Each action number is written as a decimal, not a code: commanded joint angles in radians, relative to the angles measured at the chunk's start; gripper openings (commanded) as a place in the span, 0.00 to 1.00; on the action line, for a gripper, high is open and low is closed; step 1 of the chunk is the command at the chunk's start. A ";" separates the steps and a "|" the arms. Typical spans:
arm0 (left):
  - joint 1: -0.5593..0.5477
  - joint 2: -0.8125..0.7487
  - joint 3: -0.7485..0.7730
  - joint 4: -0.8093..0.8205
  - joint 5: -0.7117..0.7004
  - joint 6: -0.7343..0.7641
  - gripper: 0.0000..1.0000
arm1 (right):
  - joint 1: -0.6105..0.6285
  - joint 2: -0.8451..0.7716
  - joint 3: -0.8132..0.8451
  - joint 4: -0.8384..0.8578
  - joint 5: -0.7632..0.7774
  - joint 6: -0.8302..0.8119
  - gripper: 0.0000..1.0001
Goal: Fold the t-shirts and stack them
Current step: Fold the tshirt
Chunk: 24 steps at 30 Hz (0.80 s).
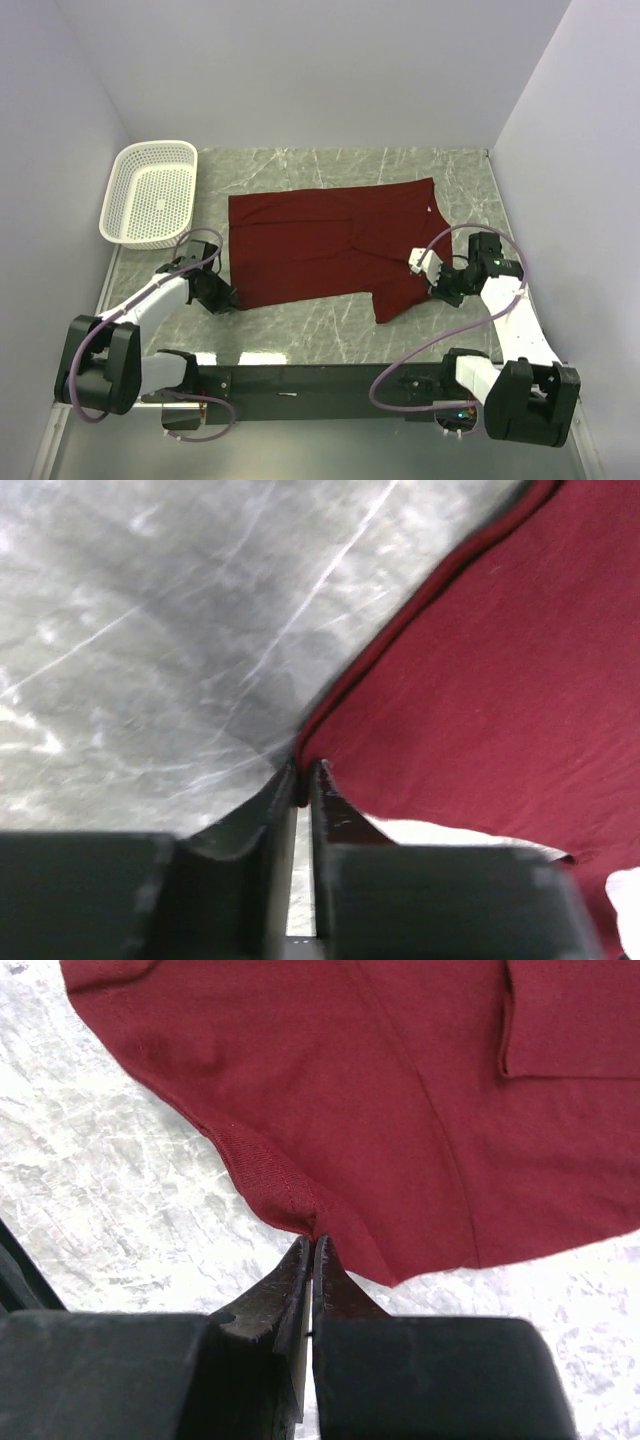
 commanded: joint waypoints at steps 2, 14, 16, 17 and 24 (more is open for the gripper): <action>-0.003 0.031 -0.010 0.045 -0.050 0.024 0.10 | -0.040 -0.036 0.003 -0.030 -0.045 -0.023 0.00; 0.006 -0.077 0.105 0.016 -0.024 0.099 0.00 | -0.165 0.004 0.099 -0.041 -0.152 0.038 0.00; 0.012 -0.061 0.127 0.025 -0.004 0.121 0.00 | -0.188 0.030 0.137 -0.040 -0.189 0.069 0.00; 0.015 -0.057 0.137 0.025 0.001 0.126 0.00 | -0.196 0.037 0.151 -0.035 -0.199 0.084 0.00; 0.076 -0.037 0.203 0.020 0.013 0.161 0.00 | -0.270 0.137 0.314 -0.032 -0.273 0.175 0.00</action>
